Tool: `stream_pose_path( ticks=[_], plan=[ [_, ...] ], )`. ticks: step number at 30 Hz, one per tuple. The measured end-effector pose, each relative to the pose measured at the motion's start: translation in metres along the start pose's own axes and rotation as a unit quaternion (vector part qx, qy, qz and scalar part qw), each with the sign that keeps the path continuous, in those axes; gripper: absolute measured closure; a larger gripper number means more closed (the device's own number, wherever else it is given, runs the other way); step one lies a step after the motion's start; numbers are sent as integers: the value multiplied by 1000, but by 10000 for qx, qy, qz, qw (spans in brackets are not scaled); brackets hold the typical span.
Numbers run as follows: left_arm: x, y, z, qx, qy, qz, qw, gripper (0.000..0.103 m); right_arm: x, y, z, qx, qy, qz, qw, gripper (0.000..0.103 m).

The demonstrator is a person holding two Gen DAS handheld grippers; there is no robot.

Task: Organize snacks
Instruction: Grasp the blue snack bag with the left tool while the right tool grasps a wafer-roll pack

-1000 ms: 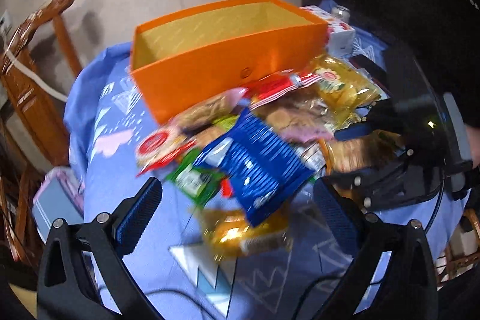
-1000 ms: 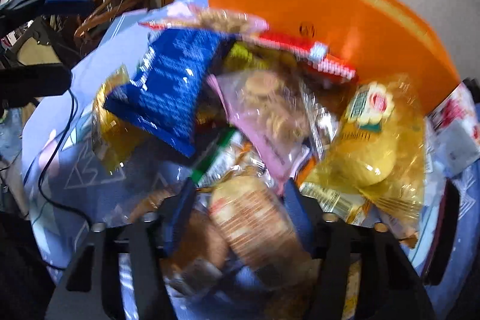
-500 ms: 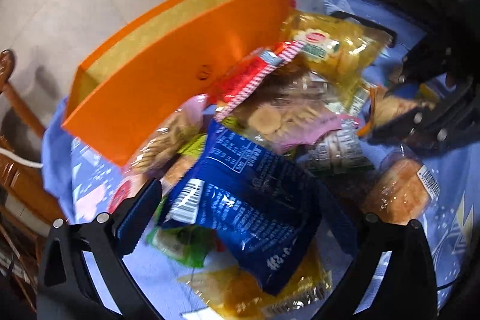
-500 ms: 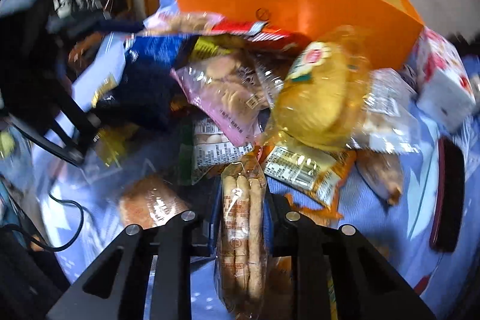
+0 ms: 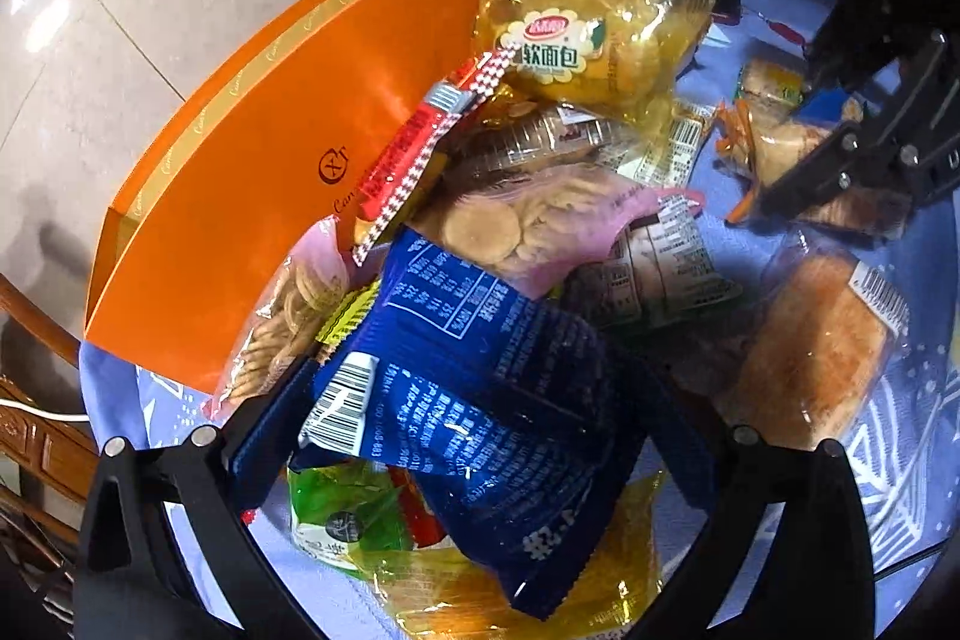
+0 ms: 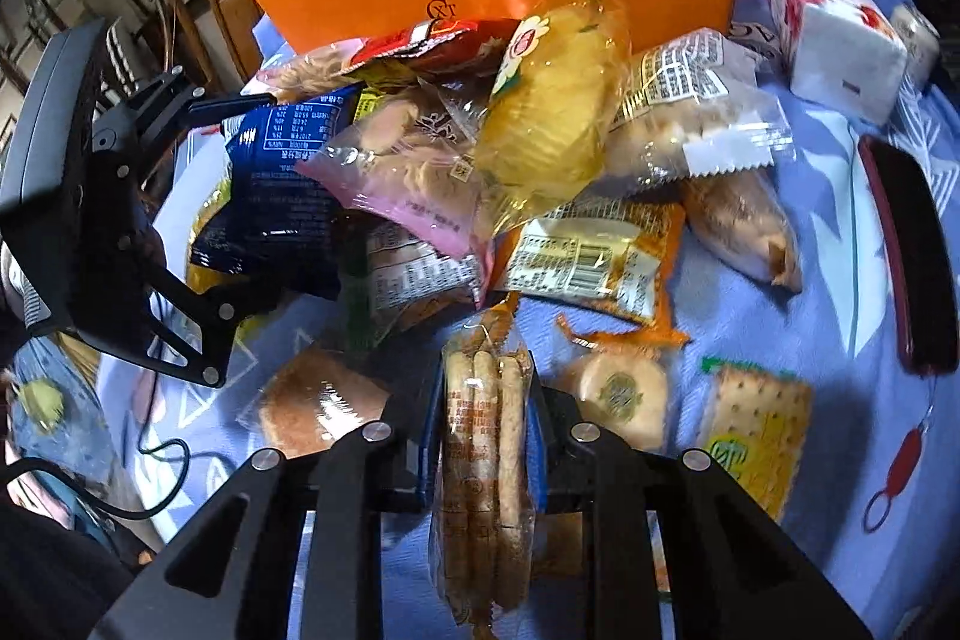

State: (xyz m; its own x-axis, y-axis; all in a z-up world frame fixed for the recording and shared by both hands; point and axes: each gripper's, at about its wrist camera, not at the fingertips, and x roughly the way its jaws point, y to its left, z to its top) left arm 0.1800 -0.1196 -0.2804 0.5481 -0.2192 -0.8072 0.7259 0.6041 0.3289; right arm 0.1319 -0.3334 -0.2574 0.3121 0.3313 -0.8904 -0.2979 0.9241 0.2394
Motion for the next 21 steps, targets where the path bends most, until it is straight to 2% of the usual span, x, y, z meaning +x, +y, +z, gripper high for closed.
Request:
stream_pose_path(
  ticks=[2, 4, 5, 6, 7, 9, 10, 11, 12, 13, 16, 17, 18, 19, 21],
  plan=[
    [9, 5, -1, -199, 73, -239, 9995, 4, -2, 4, -6, 114, -25, 41, 9999, 80],
    [28, 5, -1, -326, 374, -567, 9972, 4, 10, 24, 1, 214, -44, 37, 9998, 80],
    [30, 4, 0, -357, 342, -592, 9970, 8, 7, 25, 0, 244, -64, -5, 9997, 80],
    [28, 2, 0, -338, 186, -572, 9976, 22, 6, 27, -1, 272, -93, -40, 9996, 80],
    [25, -2, 1, -318, 104, -526, 9981, 24, 13, 33, 3, 305, -123, -68, 9994, 80],
    [19, -1, 0, -467, 48, -431, 9980, 51, 10, 33, 3, 404, -194, -125, 9989, 80],
    [14, 4, -2, -716, -1, -431, 9965, 57, 9, 32, 2, 458, -219, -137, 9986, 80],
    [10, 8, -4, -850, -24, -433, 9954, 72, 6, 26, 2, 521, -230, -138, 9983, 80],
    [6, 10, -5, -970, -48, -456, 9942, 80, 3, 24, 0, 623, -245, -154, 9976, 80],
    [-1, 11, -5, -1043, -92, -416, 9936, 81, 2, 23, -1, 683, -260, -151, 9972, 80],
    [-3, 9, -8, -1137, -87, -334, 9929, 81, 0, 19, -7, 858, -304, -93, 9958, 80],
    [-2, 9, -8, -1235, -22, -330, 9918, 75, 0, 20, -7, 899, -301, -88, 9955, 80],
    [-1, 13, -8, -1346, 21, -282, 9905, 56, 0, 20, -8, 928, -299, -86, 9952, 80],
    [-3, 17, -6, -1473, 25, -202, 9889, 46, 1, 24, -6, 943, -294, -82, 9951, 80],
    [-11, 23, 2, -1601, -261, -138, 9867, 16, 0, 27, -8, 950, -319, -88, 9949, 80]
  ],
)
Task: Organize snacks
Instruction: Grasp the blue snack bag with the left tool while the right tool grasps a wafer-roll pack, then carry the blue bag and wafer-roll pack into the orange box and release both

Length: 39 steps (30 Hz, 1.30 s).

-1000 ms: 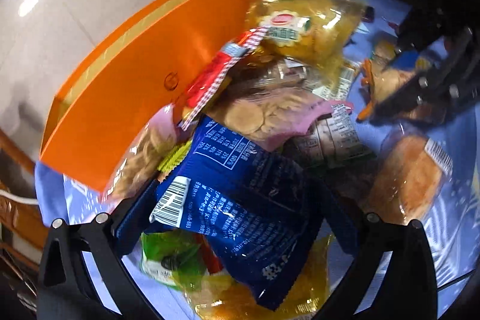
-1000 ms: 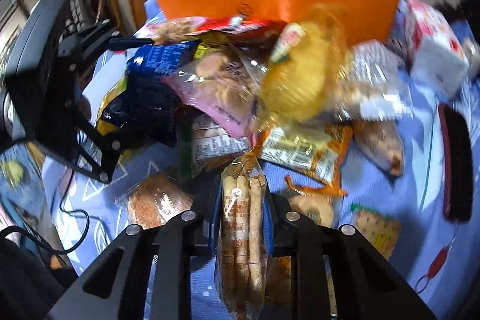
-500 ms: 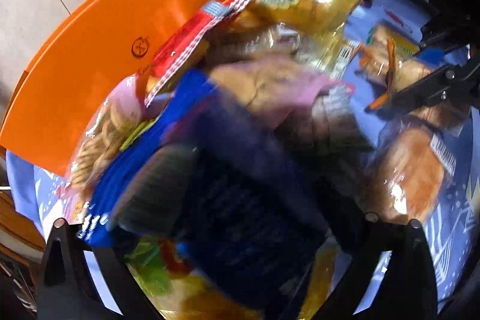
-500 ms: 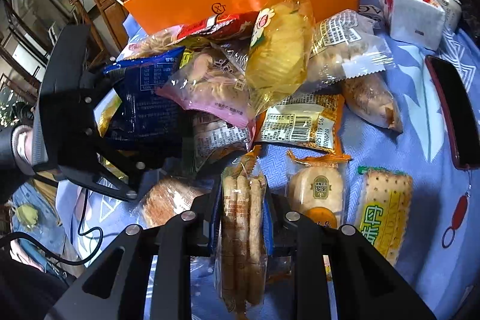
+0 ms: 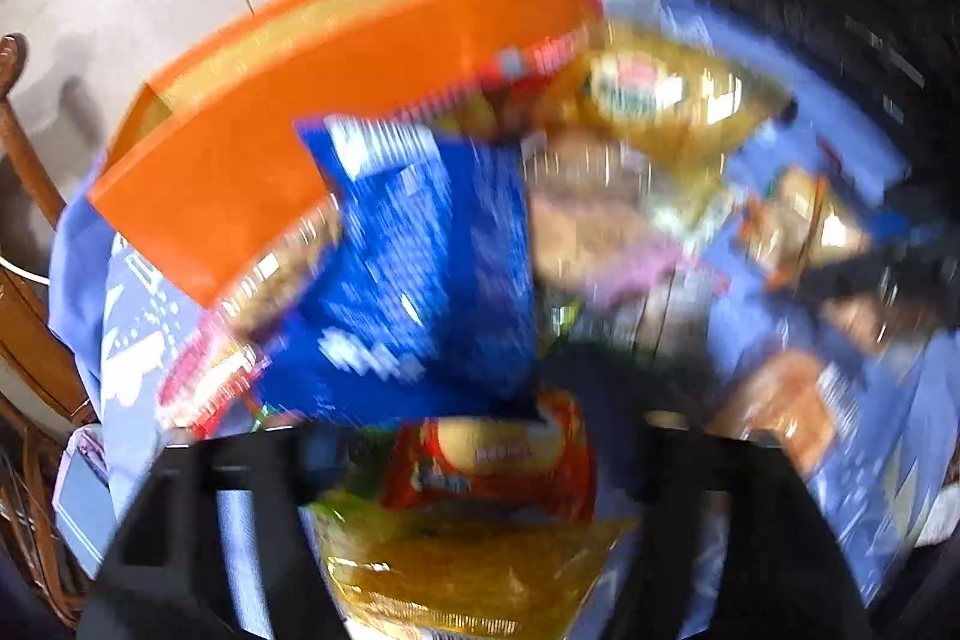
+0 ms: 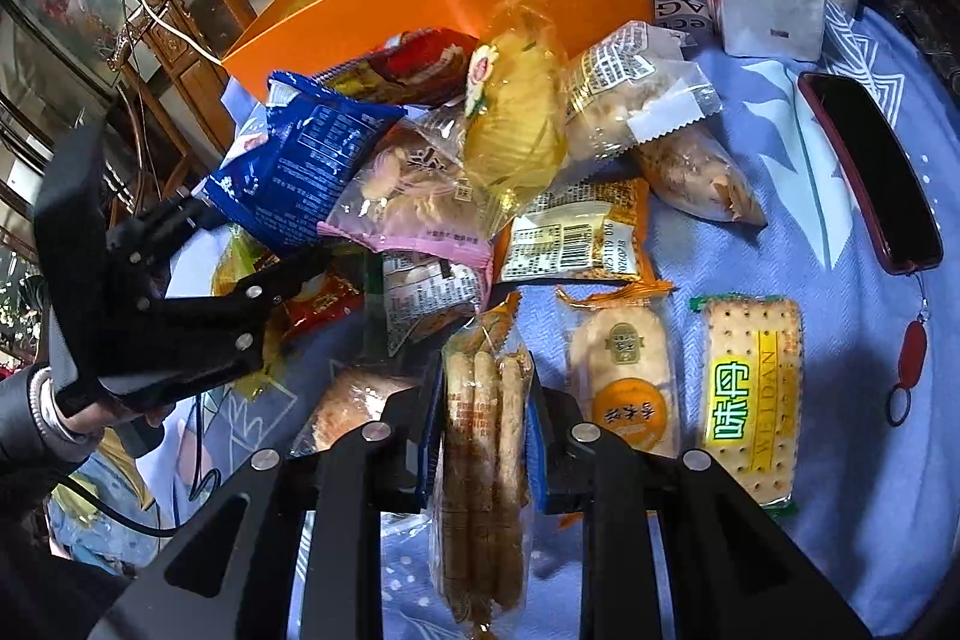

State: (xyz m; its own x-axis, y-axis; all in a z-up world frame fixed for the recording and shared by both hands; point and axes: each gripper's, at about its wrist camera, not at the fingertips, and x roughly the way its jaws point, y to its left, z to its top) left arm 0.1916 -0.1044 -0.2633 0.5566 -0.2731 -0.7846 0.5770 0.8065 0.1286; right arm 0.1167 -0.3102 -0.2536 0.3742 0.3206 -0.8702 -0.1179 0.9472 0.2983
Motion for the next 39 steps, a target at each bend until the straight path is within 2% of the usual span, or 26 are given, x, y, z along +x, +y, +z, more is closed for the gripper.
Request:
stream_pose_path(
  ticks=[2, 5, 6, 8, 12, 16, 24, 29, 32, 36, 39],
  plan=[
    [-1, 0, 5, -22, -152, 68, 9999, 11, -2, 2, -2, -5, -11, -18, 10000, 80],
    [13, -2, 12, -131, -64, -186, 9997, 10, -2, 4, -4, 11, -12, -58, 10000, 80],
    [17, -3, 15, -159, -91, -234, 9996, 16, -3, 4, -6, 30, -13, -78, 10000, 80],
    [23, -1, 16, -251, -45, -426, 9988, 40, -5, 2, -7, 56, -12, -131, 9999, 80],
    [17, 10, 9, -526, 30, -510, 9973, 52, -12, -3, -9, 159, -60, -189, 9997, 80],
    [-5, 11, 4, -646, -36, -444, 9969, 52, -20, -1, -5, 202, -142, -168, 9996, 80],
    [-90, 33, 12, -913, -350, -163, 9951, 52, -48, 18, 21, 183, -503, 60, 9986, 80],
    [-124, 64, 39, -1309, -713, 35, 9888, 52, -71, 36, 62, 37, -1021, 315, 9943, 80],
    [-132, 88, 67, -1504, -969, 147, 9838, 52, -80, 50, 107, -129, -1433, 433, 9886, 80],
    [-126, 116, 110, -1643, -1215, 268, 9785, 52, -79, 62, 166, -246, -1855, 409, 9815, 80],
    [-105, 134, 142, -1623, -1192, 350, 9789, 52, -68, 66, 211, -291, -2021, 358, 9783, 80]
  ],
)
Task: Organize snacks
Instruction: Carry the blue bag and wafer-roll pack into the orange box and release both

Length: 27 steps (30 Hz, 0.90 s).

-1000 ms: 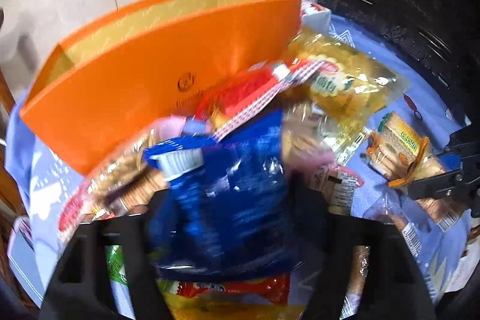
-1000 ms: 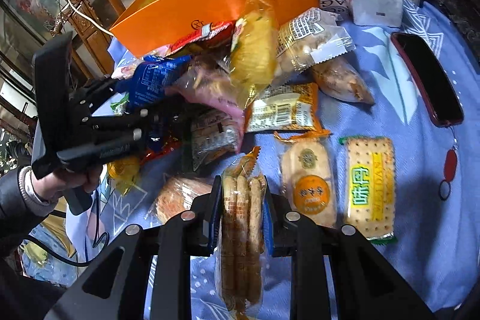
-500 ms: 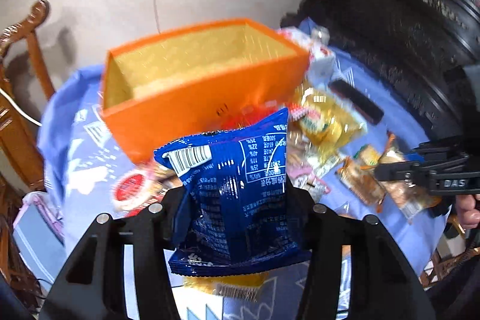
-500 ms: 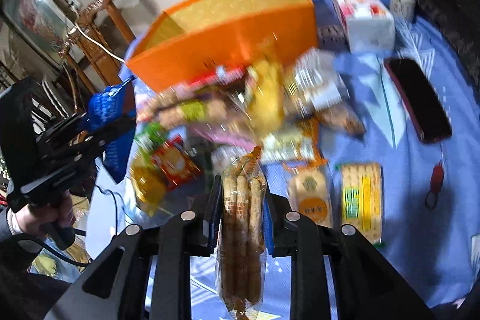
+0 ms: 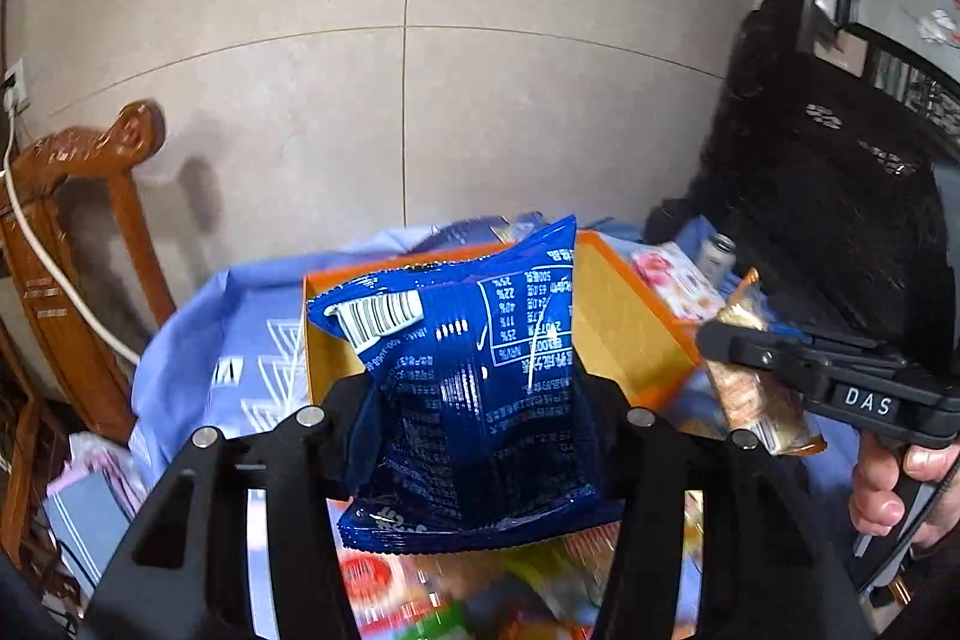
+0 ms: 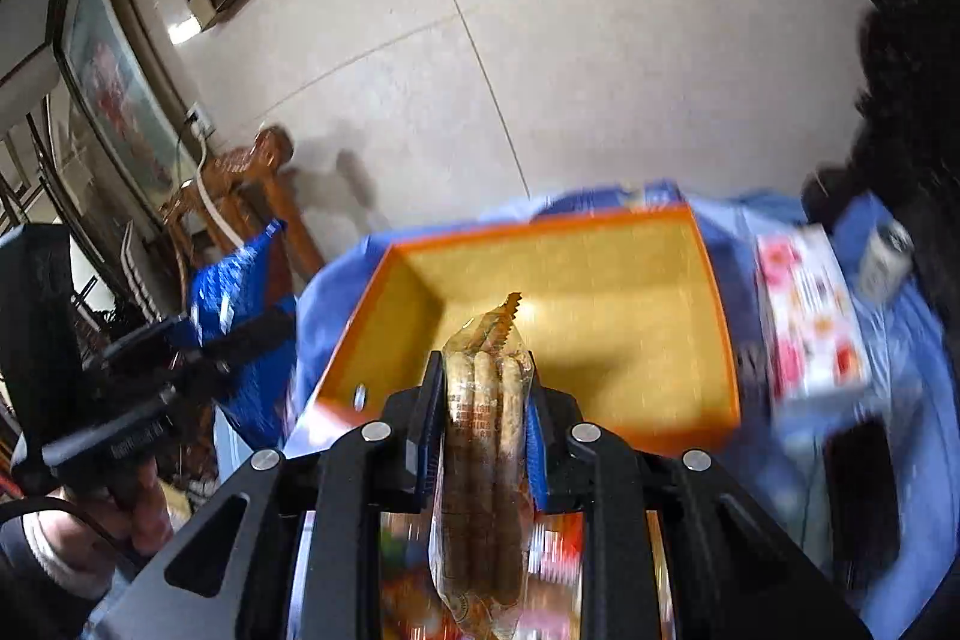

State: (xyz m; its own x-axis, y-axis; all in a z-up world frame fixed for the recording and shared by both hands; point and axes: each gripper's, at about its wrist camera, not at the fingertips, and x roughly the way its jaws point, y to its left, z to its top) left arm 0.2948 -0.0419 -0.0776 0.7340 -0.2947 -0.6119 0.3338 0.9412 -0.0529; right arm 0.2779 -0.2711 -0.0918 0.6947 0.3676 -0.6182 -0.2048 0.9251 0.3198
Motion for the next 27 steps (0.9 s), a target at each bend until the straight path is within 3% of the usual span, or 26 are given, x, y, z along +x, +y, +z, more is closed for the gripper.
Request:
stream_pose_path(
  ticks=[6, 7, 8, 9, 11, 17, 23, 27],
  plan=[
    [61, 9, 32, 58, 231, 95, 9997, 47, 57, -9, 42, -98, 98, -196, 9997, 79],
    [71, 11, 33, 38, 301, 171, 9994, 41, 64, -11, 43, -99, 133, -218, 9996, 77],
    [77, 12, 35, 11, 314, 292, 9991, 23, 71, -12, 46, -80, 162, -257, 9995, 77],
    [80, 14, 36, -21, 261, 467, 9986, 13, 76, -14, 46, -61, 184, -285, 9994, 75],
    [81, 16, 36, -10, 95, 571, 9983, 13, 84, -17, 45, -33, 214, -329, 9992, 75],
    [80, 21, 30, -39, 200, 572, 9982, 13, 89, -17, 36, -4, 307, -377, 9988, 73],
    [48, 13, 5, 94, 105, 509, 9986, 9, 50, 0, 8, -229, 311, -343, 9987, 62],
    [16, 1, -31, 278, 155, 329, 9990, 6, 15, 14, -36, -478, 431, -304, 9975, 50]
  ],
)
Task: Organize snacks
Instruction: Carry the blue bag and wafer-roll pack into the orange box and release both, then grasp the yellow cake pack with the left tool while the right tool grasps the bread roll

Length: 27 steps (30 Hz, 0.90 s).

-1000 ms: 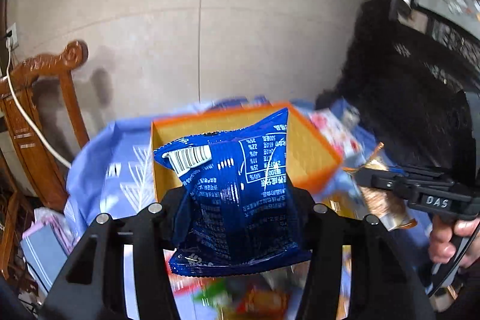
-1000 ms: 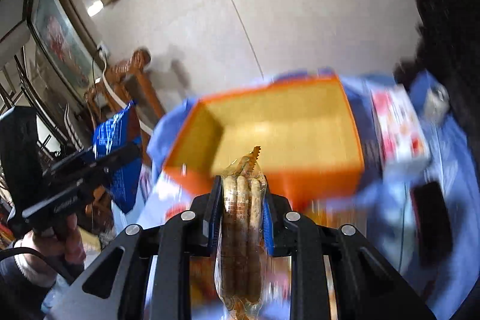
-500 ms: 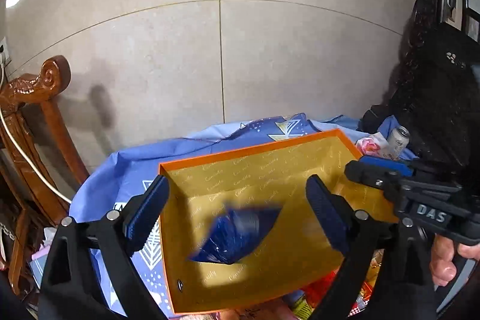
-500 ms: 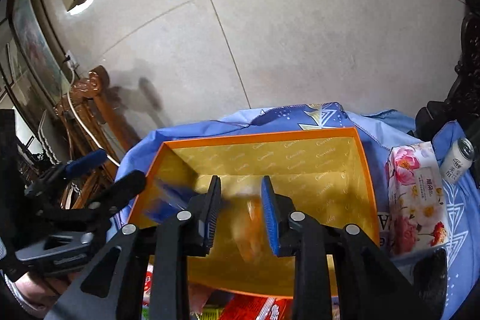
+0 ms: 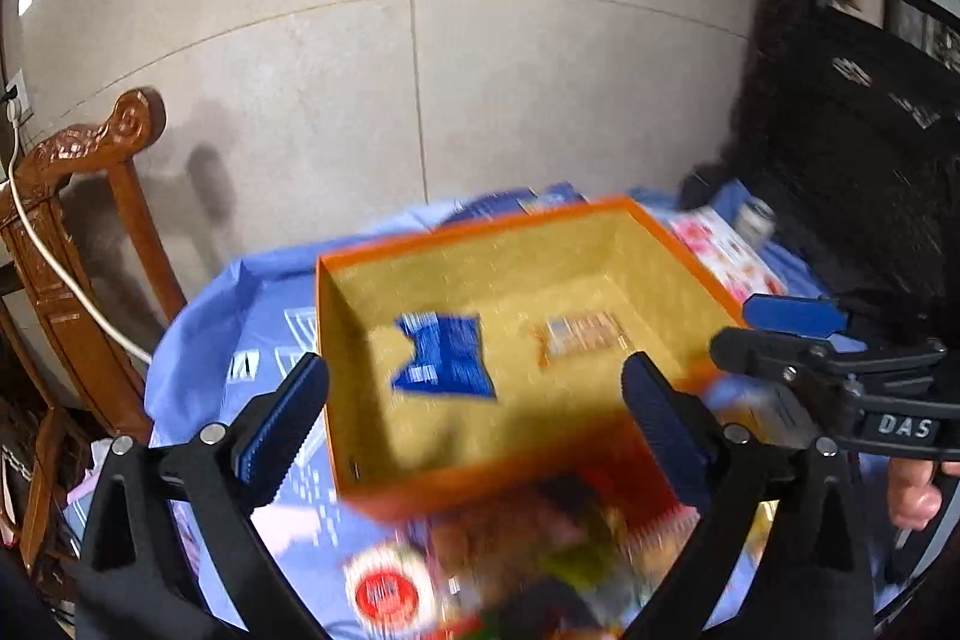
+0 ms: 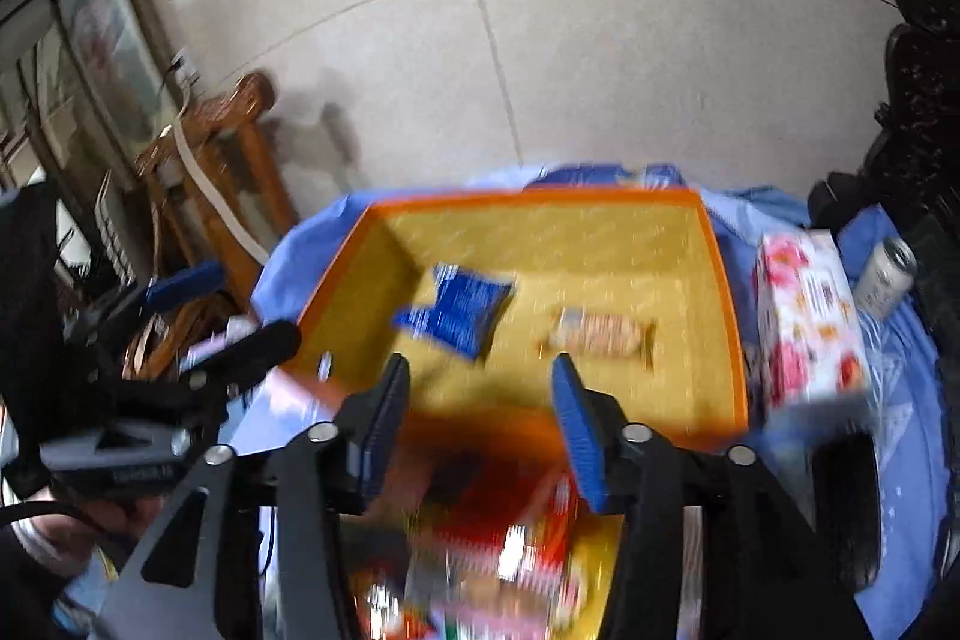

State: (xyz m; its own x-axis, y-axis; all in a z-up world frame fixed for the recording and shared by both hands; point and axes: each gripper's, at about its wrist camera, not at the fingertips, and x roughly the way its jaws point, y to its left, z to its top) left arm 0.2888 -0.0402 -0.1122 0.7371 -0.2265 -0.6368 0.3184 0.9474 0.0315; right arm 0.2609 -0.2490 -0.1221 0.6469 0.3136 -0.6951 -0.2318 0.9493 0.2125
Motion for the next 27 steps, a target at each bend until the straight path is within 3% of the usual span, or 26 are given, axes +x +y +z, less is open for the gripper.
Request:
stream_pose_path(
  ticks=[8, 14, 20, 22, 27],
  plan=[
    [-50, -15, -86, 64, 449, -194, 9988, 6, -23, 18, -112, -340, 856, 136, 9957, 47],
    [-76, -13, -140, -72, 805, -188, 9965, 6, -19, 27, -181, -840, 1536, 455, 9835, 44],
    [-87, -12, -171, -203, 1077, 28, 9940, 6, 5, 30, -205, -1358, 1958, 635, 9691, 36],
    [-92, -14, -177, -207, 1080, 66, 9939, 6, 13, 34, -210, -1681, 2033, 668, 9623, 25],
    [-87, -20, -191, -194, 1255, 170, 9918, 6, 32, 40, -214, -2292, 2106, 707, 9477, 21]
  ],
)
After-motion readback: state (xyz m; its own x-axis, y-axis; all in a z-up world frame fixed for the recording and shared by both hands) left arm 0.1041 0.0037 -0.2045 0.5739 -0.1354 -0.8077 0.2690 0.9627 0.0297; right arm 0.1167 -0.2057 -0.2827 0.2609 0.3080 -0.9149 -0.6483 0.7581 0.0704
